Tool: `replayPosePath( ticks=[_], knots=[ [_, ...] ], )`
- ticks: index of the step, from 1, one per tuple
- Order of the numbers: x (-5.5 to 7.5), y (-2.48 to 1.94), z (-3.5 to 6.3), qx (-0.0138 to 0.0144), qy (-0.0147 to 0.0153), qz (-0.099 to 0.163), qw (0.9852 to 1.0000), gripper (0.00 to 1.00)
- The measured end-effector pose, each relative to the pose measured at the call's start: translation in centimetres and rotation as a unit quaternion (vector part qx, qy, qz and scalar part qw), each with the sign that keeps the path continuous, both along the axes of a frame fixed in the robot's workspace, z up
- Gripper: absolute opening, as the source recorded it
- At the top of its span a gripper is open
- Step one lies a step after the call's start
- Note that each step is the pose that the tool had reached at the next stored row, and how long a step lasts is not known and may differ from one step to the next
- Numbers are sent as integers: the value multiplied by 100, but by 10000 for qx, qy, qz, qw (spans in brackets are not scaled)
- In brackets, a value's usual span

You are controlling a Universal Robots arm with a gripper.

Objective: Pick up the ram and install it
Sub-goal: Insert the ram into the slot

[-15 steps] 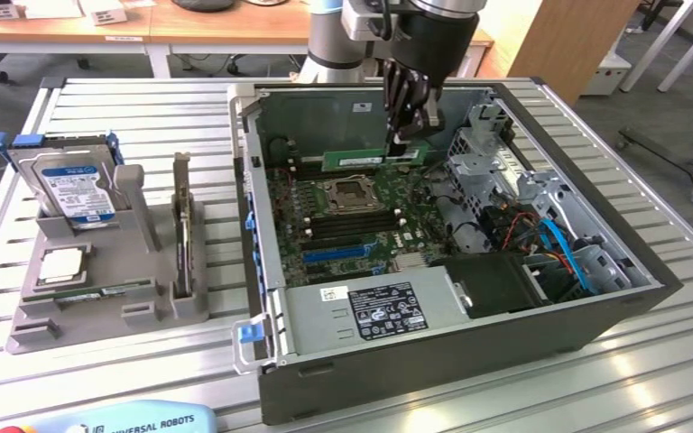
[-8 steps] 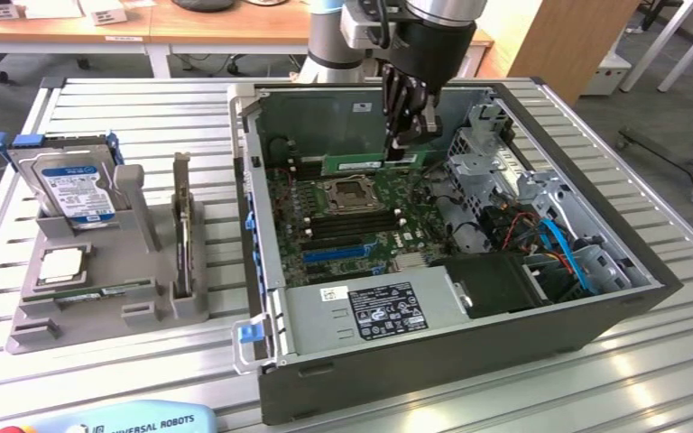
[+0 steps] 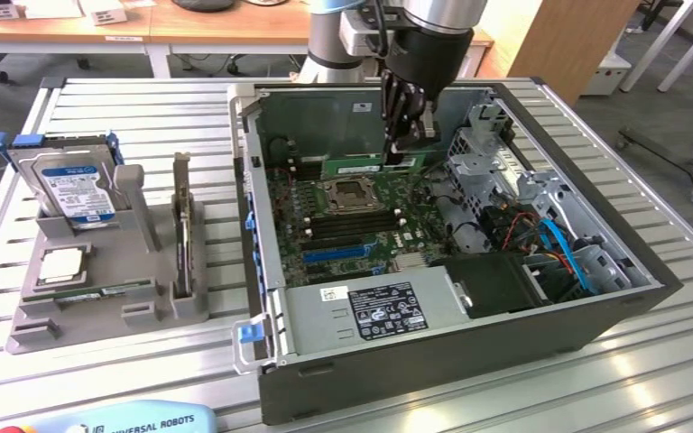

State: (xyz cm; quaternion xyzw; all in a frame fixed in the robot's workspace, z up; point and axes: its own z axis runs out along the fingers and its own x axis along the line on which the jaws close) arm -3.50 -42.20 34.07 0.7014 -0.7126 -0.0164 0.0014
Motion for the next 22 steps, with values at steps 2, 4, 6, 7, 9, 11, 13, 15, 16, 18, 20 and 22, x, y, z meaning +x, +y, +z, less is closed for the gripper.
replayPosePath(
  ticks=[2,4,6,7,9,11,13,15,16,18,20,22],
  knots=[
    [0,0,-14,0,0,0,10000,11],
    [0,0,-30,1,0,0,10000,11],
    [0,0,-45,0,0,0,10000,11],
    [0,0,-53,0,0,0,10000,11],
    [0,0,-72,0,0,0,10000,11],
    [0,0,-92,0,0,0,10000,11],
    [0,0,-109,1,0,0,10000,11],
    [0,0,-125,0,0,0,10000,11],
    [0,0,-134,0,0,0,10000,11],
    [0,0,-149,0,0,0,10000,11],
    [0,0,-164,1,0,0,10000,11],
    [0,0,-179,1,0,0,10000,11]
  ],
)
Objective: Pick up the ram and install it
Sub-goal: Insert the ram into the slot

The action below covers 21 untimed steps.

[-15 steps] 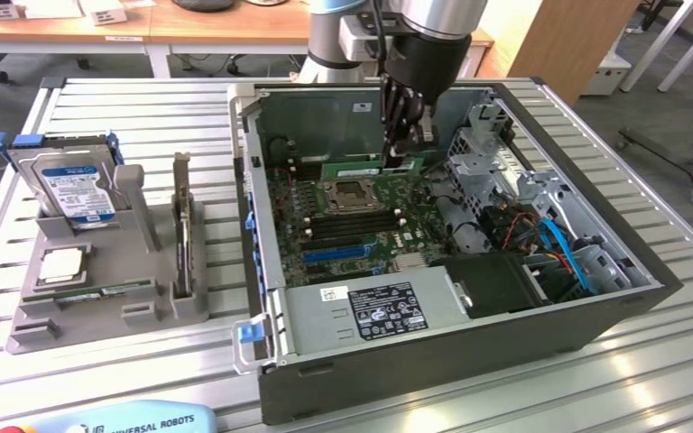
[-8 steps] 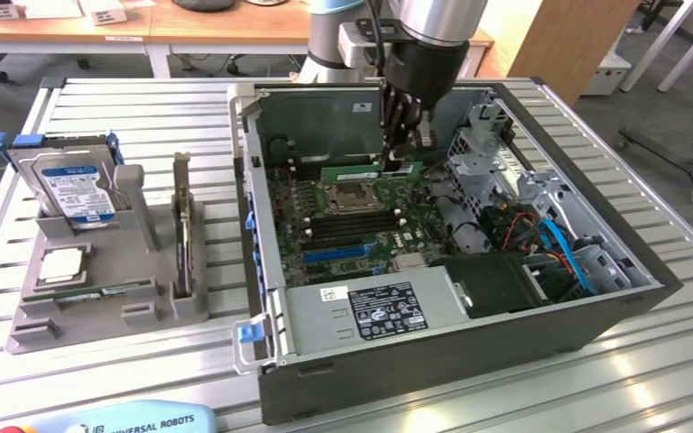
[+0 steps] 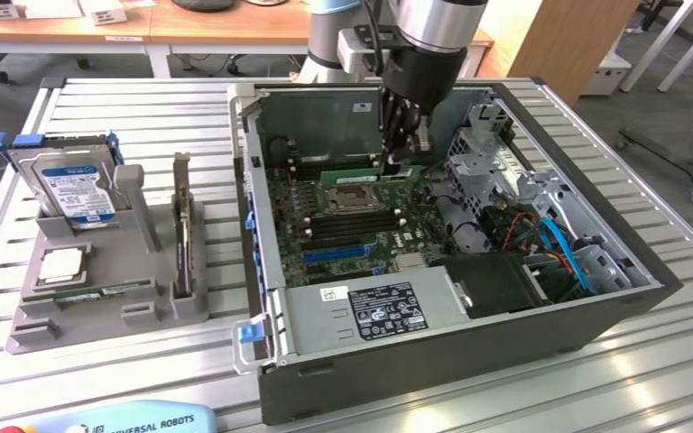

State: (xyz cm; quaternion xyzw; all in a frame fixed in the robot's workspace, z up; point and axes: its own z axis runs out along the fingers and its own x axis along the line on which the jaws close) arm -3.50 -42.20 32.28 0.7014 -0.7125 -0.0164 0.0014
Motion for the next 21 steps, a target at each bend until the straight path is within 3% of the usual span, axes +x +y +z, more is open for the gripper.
replayPosePath(
  ticks=[21],
  knots=[
    [0,0,-162,-1,0,0,10000,11]
  ],
)
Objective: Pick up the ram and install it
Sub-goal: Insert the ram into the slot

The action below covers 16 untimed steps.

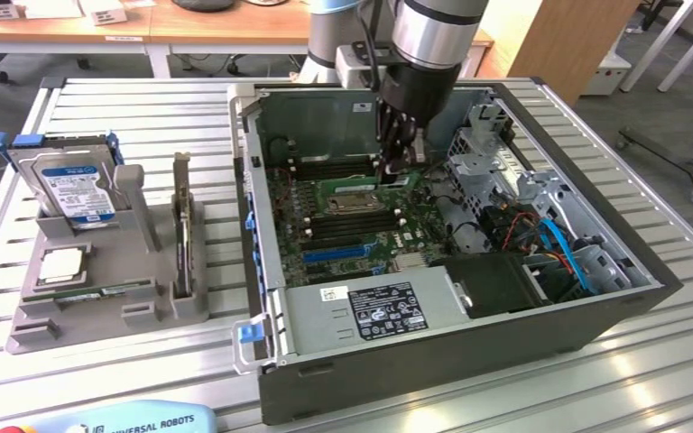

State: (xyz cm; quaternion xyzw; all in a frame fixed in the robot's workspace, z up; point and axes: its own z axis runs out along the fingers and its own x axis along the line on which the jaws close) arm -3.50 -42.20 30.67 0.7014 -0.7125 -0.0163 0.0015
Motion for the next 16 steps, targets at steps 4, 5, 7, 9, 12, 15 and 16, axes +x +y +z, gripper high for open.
replayPosePath(
  ticks=[4,5,7,9,12,15,16],
  knots=[
    [0,0,-29,-6,0,0,10000,11],
    [0,0,-34,-8,0,0,10000,11],
    [0,0,-46,-12,0,0,10000,11],
    [0,0,-59,-14,0,0,10000,11],
    [0,0,-80,-18,0,0,10000,11],
    [0,0,-104,-19,0,0,10000,11],
    [0,0,-112,-20,0,0,10000,11]
  ],
)
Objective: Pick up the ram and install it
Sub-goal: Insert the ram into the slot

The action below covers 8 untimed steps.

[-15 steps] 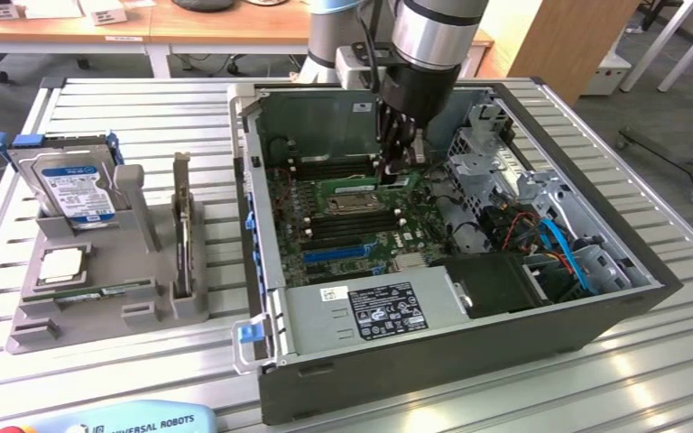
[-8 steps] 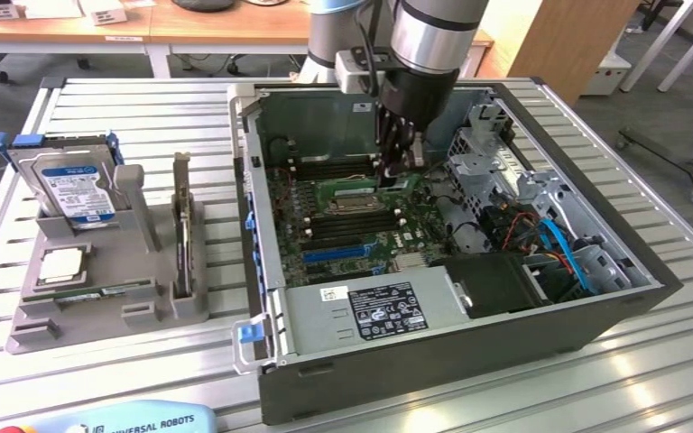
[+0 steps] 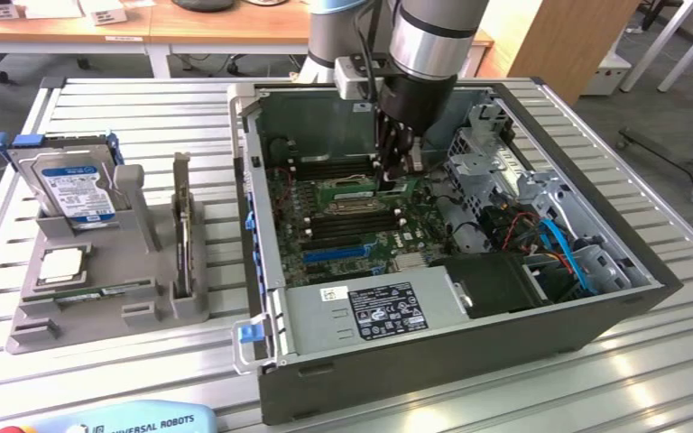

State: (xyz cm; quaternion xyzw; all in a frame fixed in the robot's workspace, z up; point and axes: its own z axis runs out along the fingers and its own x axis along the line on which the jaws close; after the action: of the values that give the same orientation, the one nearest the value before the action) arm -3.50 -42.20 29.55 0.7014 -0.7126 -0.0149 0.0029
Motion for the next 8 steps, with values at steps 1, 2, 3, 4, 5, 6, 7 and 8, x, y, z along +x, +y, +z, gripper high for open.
replayPosePath(
  ticks=[1,2,3,4,5,6,7,8],
  knots=[
    [0,0,-8,-1,0,0,10000,11],
    [0,0,-15,-3,0,0,10000,11],
    [0,0,-23,-4,0,0,10000,11],
    [0,0,-31,-6,0,0,10000,11],
    [0,0,-39,-8,0,0,10000,11],
    [0,0,-47,-10,0,0,10000,11],
    [0,0,-55,-12,0,0,10000,11],
    [0,0,-64,-14,0,0,10000,11]
  ],
)
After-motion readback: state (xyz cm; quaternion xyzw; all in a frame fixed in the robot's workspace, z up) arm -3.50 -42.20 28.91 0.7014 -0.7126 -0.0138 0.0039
